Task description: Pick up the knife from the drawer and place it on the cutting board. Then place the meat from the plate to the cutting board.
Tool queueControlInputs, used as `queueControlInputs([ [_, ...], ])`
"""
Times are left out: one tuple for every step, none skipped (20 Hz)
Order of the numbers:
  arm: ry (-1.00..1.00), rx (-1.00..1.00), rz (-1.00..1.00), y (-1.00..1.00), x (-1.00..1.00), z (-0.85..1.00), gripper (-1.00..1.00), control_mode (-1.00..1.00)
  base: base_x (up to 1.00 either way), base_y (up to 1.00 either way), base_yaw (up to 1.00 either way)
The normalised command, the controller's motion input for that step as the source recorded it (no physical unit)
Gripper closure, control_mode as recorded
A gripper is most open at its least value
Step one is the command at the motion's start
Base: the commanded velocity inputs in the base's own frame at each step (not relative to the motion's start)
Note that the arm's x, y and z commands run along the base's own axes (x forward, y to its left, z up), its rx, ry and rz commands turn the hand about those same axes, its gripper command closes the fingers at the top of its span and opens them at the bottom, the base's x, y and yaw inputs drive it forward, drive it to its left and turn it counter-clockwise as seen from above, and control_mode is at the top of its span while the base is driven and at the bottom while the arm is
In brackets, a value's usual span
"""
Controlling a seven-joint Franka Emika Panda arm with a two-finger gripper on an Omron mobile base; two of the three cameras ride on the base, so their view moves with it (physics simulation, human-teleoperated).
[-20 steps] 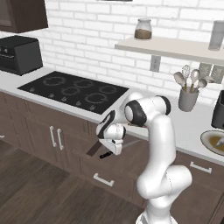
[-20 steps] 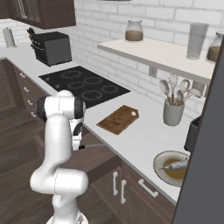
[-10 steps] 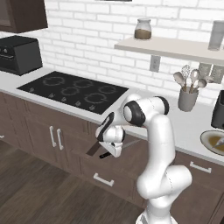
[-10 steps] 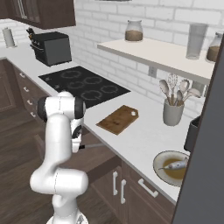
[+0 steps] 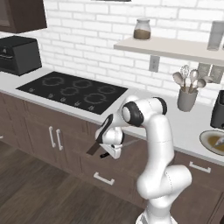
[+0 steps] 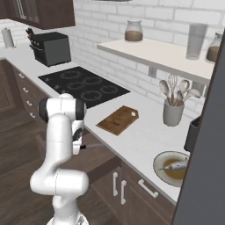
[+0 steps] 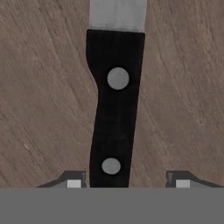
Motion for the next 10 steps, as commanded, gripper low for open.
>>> queueControlInputs([
  [0.00,0.00,0.00,0.36,-0.01,-0.47,1.00,-1.00,0.00,0.00,0.00],
  [0.00,0.00,0.00,0.38,-0.06,-0.46,1.00,-1.00,0.00,0.00,0.00],
  [0.00,0.00,0.00,0.38,-0.12,-0.44,1.00,-1.00,0.00,0.00,0.00],
  [0.00,0.00,0.00,0.39,-0.22,-0.41,1.00,-1.00,0.00,0.00,0.00],
  [0.00,0.00,0.00,0.37,-0.26,-0.38,1.00,-1.00,0.00,0.00,0.00],
  [0.00,0.00,0.00,0.37,-0.29,-0.29,1.00,-1.00,0.00,0.00,0.00],
  [0.00,0.00,0.00,0.36,-0.29,-0.20,1.00,-1.00,0.00,0.00,0.00],
  [0.00,0.00,0.00,0.35,-0.31,-0.14,1.00,-1.00,0.00,0.00,0.00],
  [0.00,0.00,0.00,0.33,-0.36,-0.01,1.00,-1.00,0.00,0.00,0.00],
  [0.00,0.00,0.00,0.31,-0.41,0.00,1.00,-1.00,0.00,0.00,0.00],
])
